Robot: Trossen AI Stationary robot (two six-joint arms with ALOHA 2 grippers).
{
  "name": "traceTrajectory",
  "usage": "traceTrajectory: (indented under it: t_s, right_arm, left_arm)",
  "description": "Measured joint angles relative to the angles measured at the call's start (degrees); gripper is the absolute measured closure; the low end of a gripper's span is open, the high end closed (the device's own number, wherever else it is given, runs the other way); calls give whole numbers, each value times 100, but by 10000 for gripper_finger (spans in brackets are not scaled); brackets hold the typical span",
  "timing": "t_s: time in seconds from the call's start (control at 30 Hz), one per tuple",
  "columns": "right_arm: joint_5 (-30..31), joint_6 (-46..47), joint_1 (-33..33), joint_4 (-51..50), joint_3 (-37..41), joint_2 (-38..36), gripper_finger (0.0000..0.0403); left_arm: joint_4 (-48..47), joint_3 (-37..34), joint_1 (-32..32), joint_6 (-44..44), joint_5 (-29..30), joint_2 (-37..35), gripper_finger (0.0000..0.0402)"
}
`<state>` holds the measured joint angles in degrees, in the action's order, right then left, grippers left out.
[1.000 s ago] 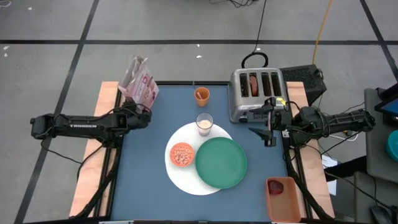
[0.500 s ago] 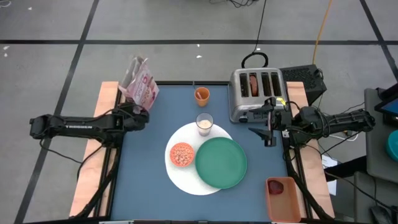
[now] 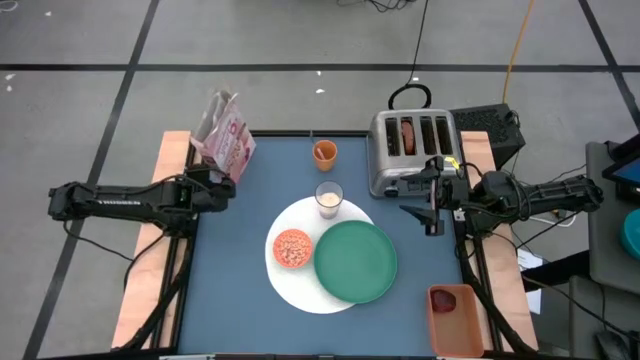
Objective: Arrange a breakfast setting
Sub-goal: Put the toasted bagel on the green plate
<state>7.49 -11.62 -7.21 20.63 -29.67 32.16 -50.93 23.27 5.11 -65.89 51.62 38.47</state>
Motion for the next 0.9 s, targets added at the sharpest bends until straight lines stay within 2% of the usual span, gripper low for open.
traceTrajectory:
  t_s: [0.27,0.53,0.8,0.9]
  right_arm:
    - [0,0,-1,1,0,-1,96]
    - [-1,0,-1,1,0,0,96]
    - [-2,0,-1,1,0,0,96]
    - [-2,0,-1,1,0,-2,96]
  left_arm:
    - [-195,0,-174,-920,-768,3,11]
    - [-330,290,-488,-1089,-1307,14,11]
    - [-276,437,-1236,-1641,-1478,14,11]
    - [-107,437,-1773,-1777,-1222,14,11]
